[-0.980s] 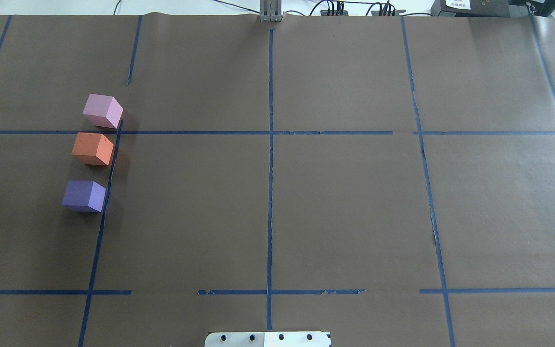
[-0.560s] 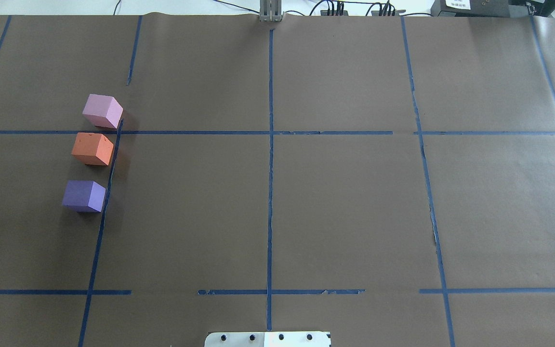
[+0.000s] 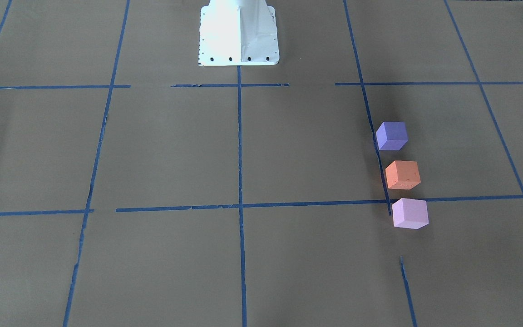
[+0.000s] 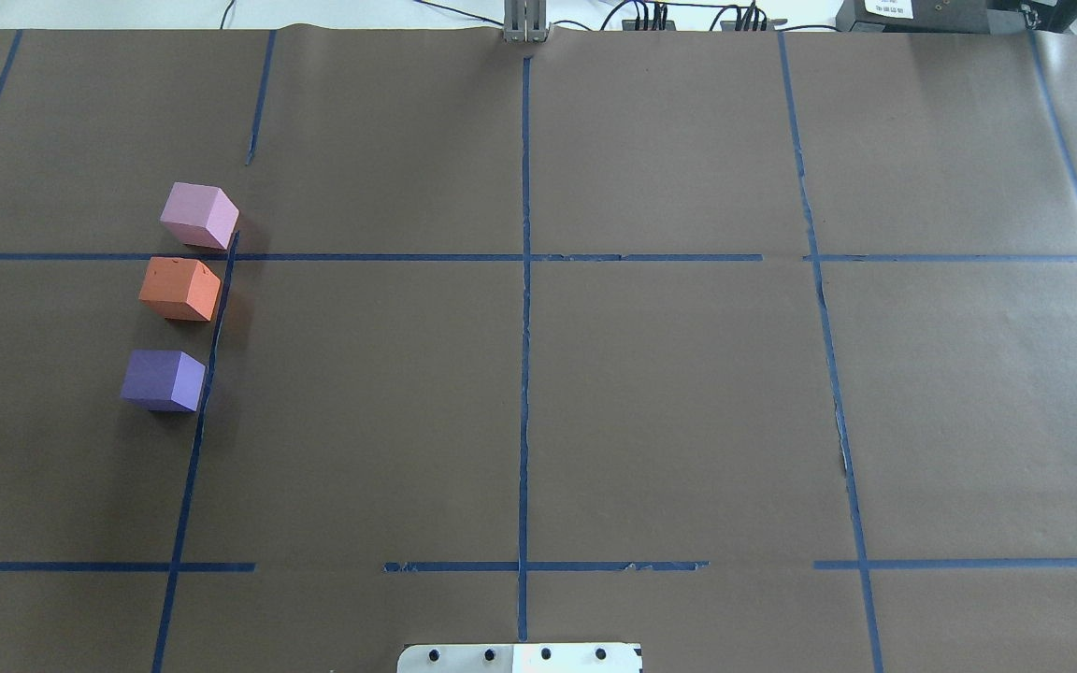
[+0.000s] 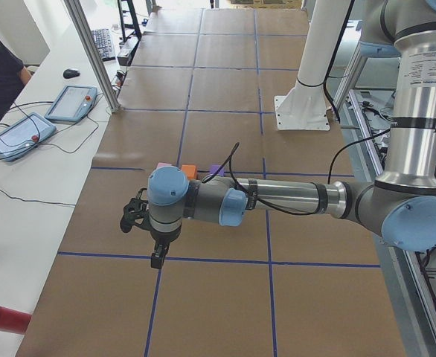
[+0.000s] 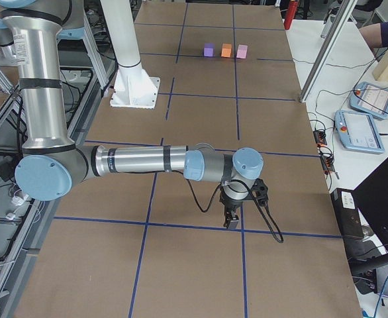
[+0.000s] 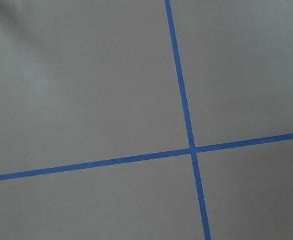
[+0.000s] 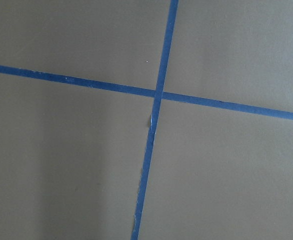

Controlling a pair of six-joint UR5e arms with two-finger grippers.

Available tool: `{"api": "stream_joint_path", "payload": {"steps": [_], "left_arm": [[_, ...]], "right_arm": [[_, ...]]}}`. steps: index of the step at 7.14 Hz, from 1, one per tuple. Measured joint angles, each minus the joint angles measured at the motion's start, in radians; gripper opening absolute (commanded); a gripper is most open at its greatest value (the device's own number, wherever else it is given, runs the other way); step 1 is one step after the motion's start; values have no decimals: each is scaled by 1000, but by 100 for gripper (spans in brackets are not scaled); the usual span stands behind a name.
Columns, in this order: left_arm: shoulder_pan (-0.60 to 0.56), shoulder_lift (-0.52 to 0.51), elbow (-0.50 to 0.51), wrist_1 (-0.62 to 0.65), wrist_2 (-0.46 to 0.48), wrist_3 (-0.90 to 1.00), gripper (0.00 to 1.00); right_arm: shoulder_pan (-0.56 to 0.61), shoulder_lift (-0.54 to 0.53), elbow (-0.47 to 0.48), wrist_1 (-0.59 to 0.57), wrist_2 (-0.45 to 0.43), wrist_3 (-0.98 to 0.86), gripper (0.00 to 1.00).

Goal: Arrange blocks in a line

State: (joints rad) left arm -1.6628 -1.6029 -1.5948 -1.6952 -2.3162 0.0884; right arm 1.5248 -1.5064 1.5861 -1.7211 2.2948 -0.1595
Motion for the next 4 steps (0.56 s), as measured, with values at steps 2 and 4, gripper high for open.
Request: {"api": "stream_joint_path", "payload": {"steps": [2, 4], "left_arm": [[0, 4, 0, 0, -3, 1, 100], [0, 7, -3, 0, -4, 1, 100]], "right_arm": [[0, 0, 0, 0, 0, 0, 100], [0, 0, 0, 0, 0, 0, 100]]}}
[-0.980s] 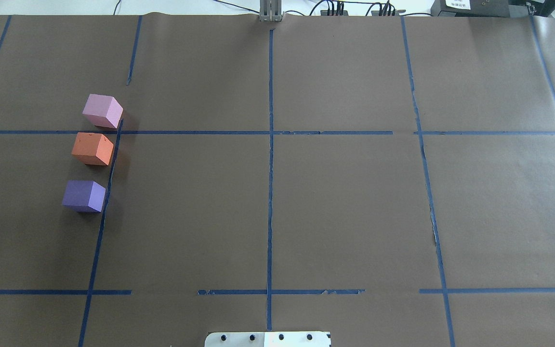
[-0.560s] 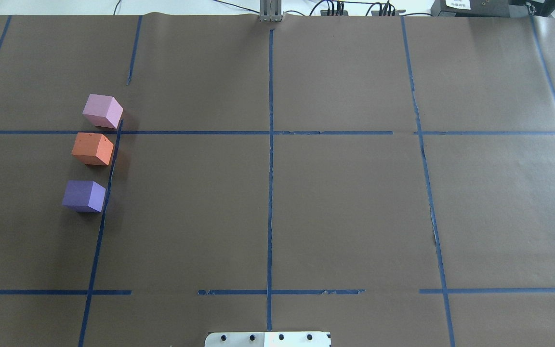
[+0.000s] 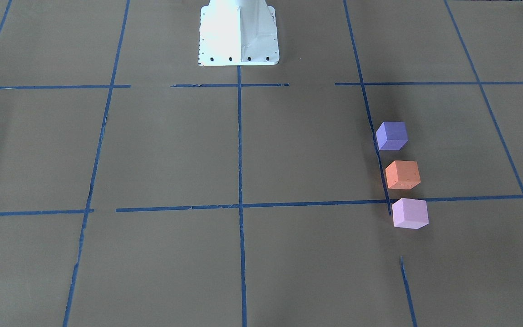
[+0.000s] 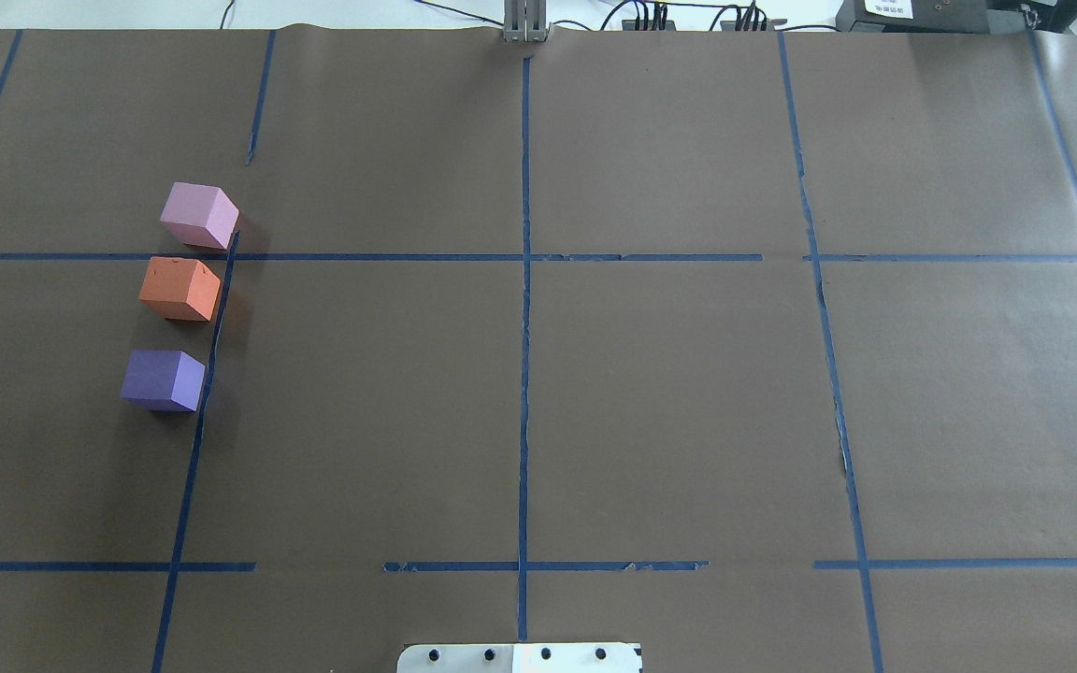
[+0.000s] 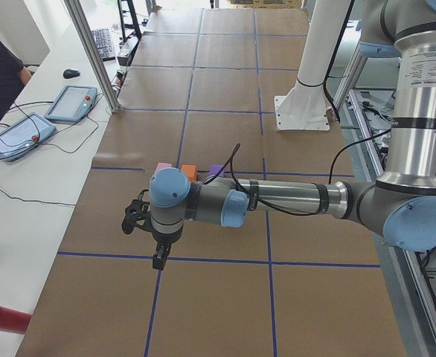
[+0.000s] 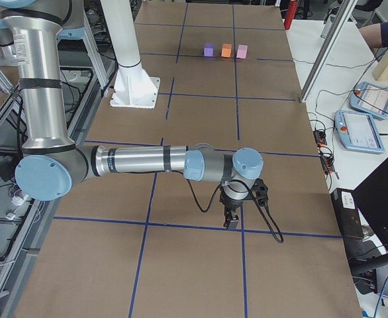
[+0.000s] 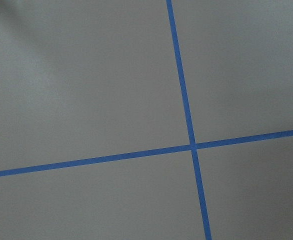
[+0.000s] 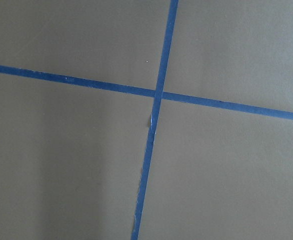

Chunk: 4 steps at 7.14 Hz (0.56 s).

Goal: Arrange blocks in a line

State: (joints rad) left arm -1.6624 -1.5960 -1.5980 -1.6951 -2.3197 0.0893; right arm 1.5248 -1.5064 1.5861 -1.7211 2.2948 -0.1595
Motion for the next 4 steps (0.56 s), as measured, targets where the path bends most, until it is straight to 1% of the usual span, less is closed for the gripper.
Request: {"api": "stream_joint_path", "payload": {"steps": [2, 3, 4], "left_arm": [[1, 12, 3, 8, -1, 1, 100], [1, 16, 1, 50, -1, 1, 100], [3, 12, -2, 120, -2, 1, 100]], "right_arm": [[0, 0, 0, 0, 0, 0, 100], [0, 0, 0, 0, 0, 0, 100], [0, 0, 0, 0, 0, 0, 100]]}}
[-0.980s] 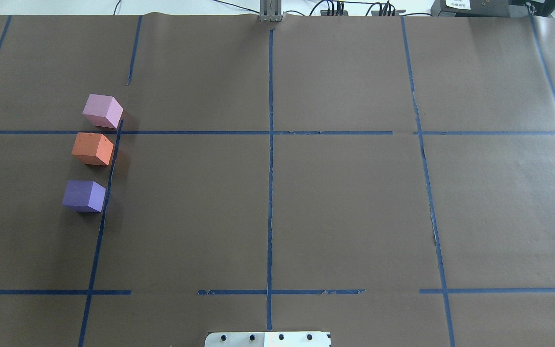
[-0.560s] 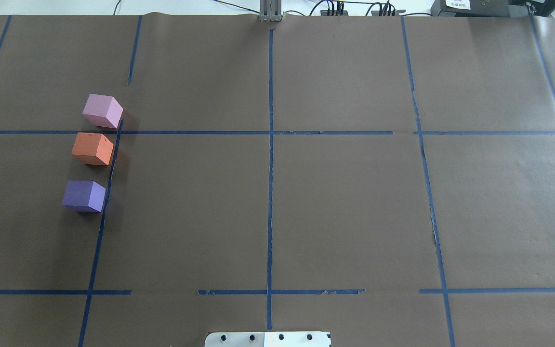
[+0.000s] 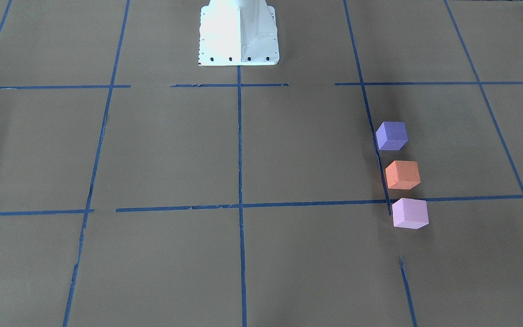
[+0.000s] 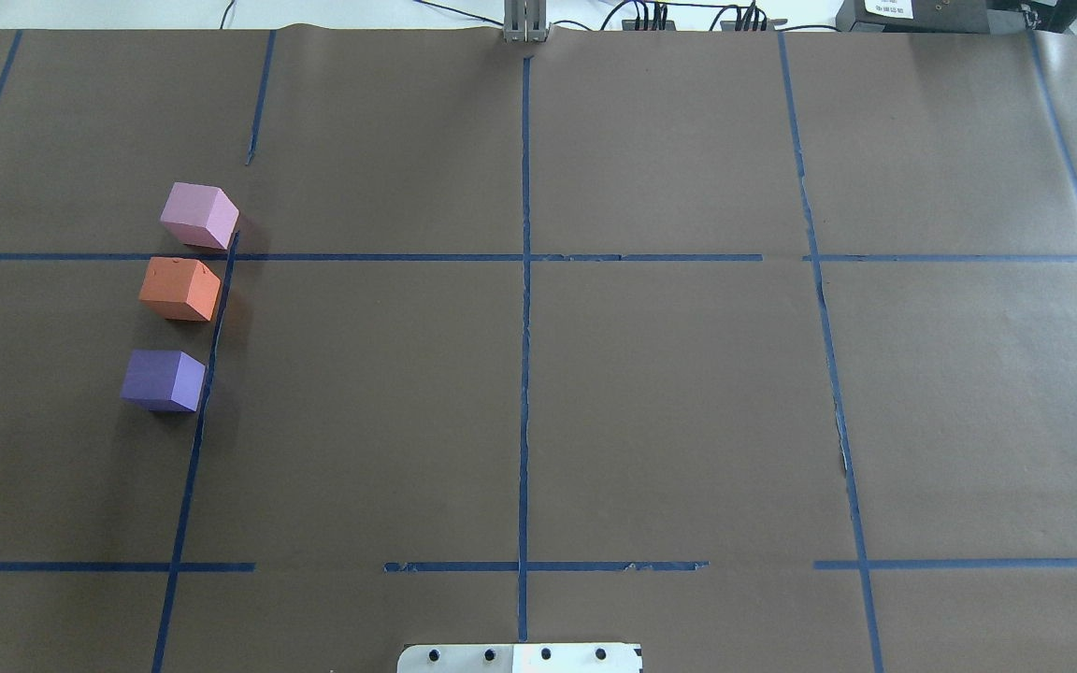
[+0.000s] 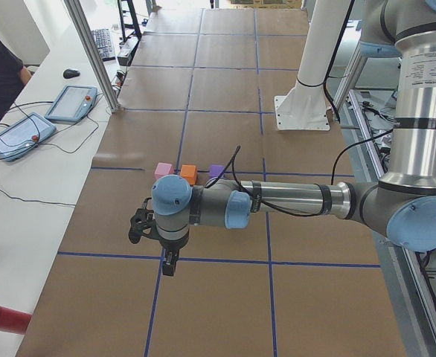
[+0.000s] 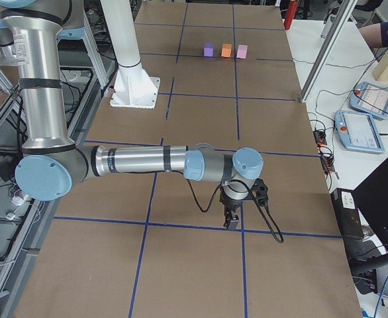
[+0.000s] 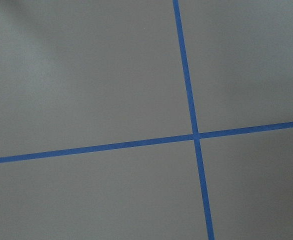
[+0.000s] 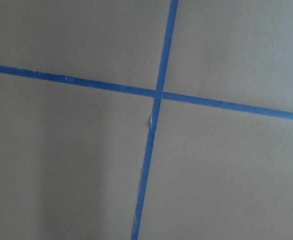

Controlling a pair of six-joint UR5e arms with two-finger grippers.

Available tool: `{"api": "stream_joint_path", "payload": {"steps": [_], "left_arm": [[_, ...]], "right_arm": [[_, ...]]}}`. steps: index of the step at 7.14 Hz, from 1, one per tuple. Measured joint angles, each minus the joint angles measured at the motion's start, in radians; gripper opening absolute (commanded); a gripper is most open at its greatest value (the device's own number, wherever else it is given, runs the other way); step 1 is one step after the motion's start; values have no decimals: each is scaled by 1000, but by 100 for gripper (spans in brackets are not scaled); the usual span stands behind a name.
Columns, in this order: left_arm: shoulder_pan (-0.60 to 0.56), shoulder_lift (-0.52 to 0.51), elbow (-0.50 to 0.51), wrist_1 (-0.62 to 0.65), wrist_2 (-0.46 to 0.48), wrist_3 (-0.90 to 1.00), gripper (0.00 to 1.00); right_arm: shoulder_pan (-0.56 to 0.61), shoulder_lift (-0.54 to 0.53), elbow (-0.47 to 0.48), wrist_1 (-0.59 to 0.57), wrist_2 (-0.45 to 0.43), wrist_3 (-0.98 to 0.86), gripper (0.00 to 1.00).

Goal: Arrange blocks in a line

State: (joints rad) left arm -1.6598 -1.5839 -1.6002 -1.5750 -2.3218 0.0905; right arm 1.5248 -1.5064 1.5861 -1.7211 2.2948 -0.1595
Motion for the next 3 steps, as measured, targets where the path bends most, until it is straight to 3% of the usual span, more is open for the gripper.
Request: {"api": "stream_joint_path", "payload": {"steps": [3], "left_arm": [[1, 2, 3, 79, -1, 0, 100]], "right_arm": [[0, 0, 0, 0, 0, 0, 100]]}}
